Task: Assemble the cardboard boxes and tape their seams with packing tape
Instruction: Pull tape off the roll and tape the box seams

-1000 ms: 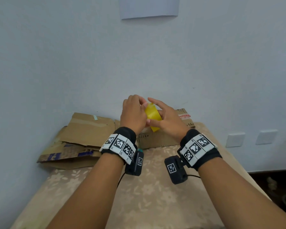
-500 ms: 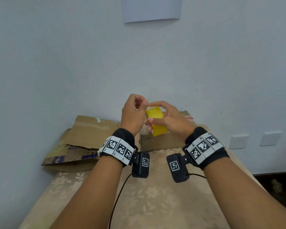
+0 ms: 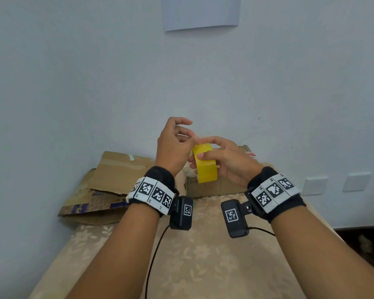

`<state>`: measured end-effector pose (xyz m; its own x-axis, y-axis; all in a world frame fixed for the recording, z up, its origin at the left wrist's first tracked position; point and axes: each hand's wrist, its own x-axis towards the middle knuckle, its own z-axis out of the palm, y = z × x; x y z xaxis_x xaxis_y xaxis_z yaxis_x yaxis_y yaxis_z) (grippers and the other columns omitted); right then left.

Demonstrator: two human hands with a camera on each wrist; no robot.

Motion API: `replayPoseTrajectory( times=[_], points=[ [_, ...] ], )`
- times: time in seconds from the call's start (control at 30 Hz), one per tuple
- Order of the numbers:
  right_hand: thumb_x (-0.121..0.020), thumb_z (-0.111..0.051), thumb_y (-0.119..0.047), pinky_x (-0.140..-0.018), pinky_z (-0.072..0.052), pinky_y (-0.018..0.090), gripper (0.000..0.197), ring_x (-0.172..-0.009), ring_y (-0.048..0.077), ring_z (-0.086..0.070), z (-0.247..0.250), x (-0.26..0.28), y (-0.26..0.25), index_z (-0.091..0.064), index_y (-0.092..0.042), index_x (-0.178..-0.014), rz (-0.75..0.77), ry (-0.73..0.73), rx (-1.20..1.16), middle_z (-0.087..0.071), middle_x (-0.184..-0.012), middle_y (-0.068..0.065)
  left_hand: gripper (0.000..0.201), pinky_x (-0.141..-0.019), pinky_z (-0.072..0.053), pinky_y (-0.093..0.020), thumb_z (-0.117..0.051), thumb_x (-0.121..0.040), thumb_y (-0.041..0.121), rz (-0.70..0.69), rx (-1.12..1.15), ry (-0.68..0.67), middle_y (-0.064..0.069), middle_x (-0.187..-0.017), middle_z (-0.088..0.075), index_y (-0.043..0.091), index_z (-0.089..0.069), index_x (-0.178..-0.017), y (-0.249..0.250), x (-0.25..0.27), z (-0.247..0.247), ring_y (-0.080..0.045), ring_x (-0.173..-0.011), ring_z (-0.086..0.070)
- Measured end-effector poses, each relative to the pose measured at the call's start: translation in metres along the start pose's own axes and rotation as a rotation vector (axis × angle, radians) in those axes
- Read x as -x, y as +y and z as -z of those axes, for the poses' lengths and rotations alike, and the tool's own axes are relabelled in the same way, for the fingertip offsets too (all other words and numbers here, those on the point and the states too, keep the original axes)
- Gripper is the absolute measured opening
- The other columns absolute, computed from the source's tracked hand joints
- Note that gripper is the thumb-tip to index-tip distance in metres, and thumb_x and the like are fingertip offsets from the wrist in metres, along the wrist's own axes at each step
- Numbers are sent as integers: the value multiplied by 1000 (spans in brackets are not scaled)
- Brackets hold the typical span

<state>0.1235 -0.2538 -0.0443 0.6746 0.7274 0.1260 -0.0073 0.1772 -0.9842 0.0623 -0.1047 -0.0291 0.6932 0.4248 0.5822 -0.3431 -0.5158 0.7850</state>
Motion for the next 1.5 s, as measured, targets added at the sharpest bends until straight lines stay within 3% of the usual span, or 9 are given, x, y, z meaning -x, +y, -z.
replayPoseTrajectory(
  times=[0.3, 0.43, 0.53, 0.63, 0.8, 1.0, 1.13, 1.33, 1.5],
  points=[
    [-98, -67, -5, -70, -65, 40, 38, -95, 35, -77, -10, 2, -11, -55, -9, -134, -106, 43, -14, -74, -114, 24, 38, -82, -60, -36, -74, -82, -8, -90, 62, 49, 0, -90, -69, 22, -57, -98, 0, 2, -3, -21, -86, -71],
    [-100, -66, -9, -63, -63, 37, 34, -87, 34, -78, -9, 1, -11, -57, -9, -132, -74, 110, -23, -77, -96, 19, 36, -78, -63, -50, -74, -83, -10, -102, 171, 82, -15, -93, -71, 17, -57, -100, 9, 3, -3, -34, -84, -73],
    [-101, -64, -11, -78, -64, 45, 31, -87, 34, -77, -7, 3, -14, -59, -9, -132, -35, 76, -46, -76, -96, 23, 31, -79, -63, -51, -73, -86, -9, -87, 221, 92, -21, -96, -70, 12, -58, -103, 16, 0, -2, -33, -84, -75],
    [-97, -67, -2, -97, -57, 54, 39, -101, 39, -74, -6, 5, -15, -59, -9, -134, -8, -26, -90, -74, -108, 27, 28, -80, -63, -50, -70, -89, -8, -26, 268, 107, -20, -96, -70, 9, -58, -108, 18, -5, 3, -31, -86, -76],
    [-93, -68, 5, -80, -64, 40, 42, -96, 33, -77, -8, 8, -17, -58, -5, -133, -66, -60, -31, -75, -110, 24, 29, -76, -64, -41, -67, -90, -11, -13, 250, 94, -23, -94, -68, 6, -57, -111, 19, -7, 10, -33, -85, -75],
    [-95, -68, 1, -69, -64, 37, 36, -92, 36, -77, -14, 3, -17, -59, 2, -130, -82, 48, -64, -74, -110, 27, 30, -76, -64, -46, -68, -87, -15, -62, 262, 133, -15, -86, -66, 7, -57, -104, 20, -3, 9, -38, -82, -73],
    [-99, -66, -9, -61, -63, 38, 34, -77, 34, -76, -16, 1, -10, -59, 10, -126, -45, 141, -83, -73, -104, 31, 29, -75, -64, -43, -69, -87, -15, -111, 316, 142, -16, -88, -65, 5, -56, -104, 33, -7, 8, -38, -82, -73],
    [-95, -74, -18, -65, -63, 35, 28, -88, 29, -76, -11, 0, -10, -69, -6, -120, -57, 96, 164, -74, -113, 24, 27, -75, -62, -36, -67, -88, -14, -5, 347, 142, -22, -92, -65, 4, -58, -107, 29, -11, 16, -26, -81, -74],
    [-85, -83, -39, -64, -62, 32, 39, -70, 23, -72, -7, -1, -13, -71, -16, -114, -114, 21, 444, -75, -95, 17, 28, -77, -64, -39, -67, -88, -13, 17, 333, 83, -18, -88, -67, 3, -59, -108, 27, -9, 17, -33, -86, -75]
  ],
)
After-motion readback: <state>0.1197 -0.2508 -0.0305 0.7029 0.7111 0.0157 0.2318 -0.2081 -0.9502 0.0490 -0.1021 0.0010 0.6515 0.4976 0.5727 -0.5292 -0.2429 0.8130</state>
